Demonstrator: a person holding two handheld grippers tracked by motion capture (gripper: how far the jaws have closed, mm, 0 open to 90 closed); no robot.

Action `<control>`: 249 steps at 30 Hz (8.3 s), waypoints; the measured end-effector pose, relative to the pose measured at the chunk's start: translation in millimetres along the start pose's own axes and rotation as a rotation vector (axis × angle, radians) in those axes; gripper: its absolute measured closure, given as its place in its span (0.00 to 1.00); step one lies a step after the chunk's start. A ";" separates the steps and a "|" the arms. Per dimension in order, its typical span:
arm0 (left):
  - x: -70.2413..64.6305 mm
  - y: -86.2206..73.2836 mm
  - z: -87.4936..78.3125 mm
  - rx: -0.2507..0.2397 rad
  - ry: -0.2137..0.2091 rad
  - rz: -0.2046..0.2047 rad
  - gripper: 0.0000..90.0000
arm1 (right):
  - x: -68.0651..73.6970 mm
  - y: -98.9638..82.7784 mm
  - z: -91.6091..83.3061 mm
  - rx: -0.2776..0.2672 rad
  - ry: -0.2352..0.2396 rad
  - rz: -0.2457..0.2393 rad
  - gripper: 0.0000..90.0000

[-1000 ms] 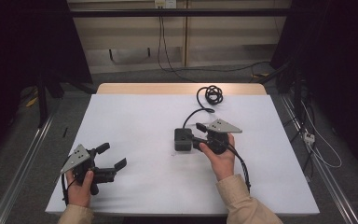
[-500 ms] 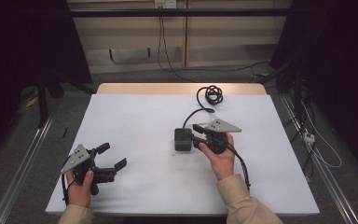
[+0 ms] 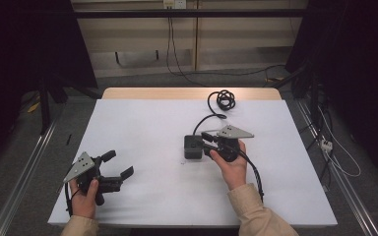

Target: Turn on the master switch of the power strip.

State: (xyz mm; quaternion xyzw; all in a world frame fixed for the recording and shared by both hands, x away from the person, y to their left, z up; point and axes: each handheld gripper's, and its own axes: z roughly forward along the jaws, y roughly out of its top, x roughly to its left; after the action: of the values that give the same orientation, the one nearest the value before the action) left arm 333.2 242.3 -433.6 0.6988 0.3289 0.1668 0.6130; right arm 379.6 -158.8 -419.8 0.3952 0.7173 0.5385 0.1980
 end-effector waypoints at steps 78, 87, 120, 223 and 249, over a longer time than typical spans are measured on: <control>-0.3 -0.9 -1.2 0.002 0.009 0.006 0.05 | 4.3 2.4 23.2 0.048 0.064 -0.014 0.95; 0.0 -1.0 -1.1 0.002 0.009 0.005 0.05 | 3.7 1.1 24.9 0.058 0.060 -0.017 0.99; 0.2 -0.7 -0.9 -0.001 0.006 0.001 0.05 | 3.3 -1.9 23.3 0.112 0.036 -0.076 1.00; 1.3 -1.3 -4.0 -0.002 0.003 -0.006 0.04 | 1.0 -4.8 0.0 0.104 0.059 -0.047 0.41; 0.5 -0.9 -4.2 0.007 0.003 -0.003 0.04 | -8.1 -44.1 -65.7 0.086 0.000 -0.039 0.15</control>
State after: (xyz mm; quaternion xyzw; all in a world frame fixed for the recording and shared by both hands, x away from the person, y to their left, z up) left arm 330.7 245.7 -433.8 0.7002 0.3314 0.1661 0.6102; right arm 322.3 -210.4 -439.4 0.3895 0.7474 0.5031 0.1912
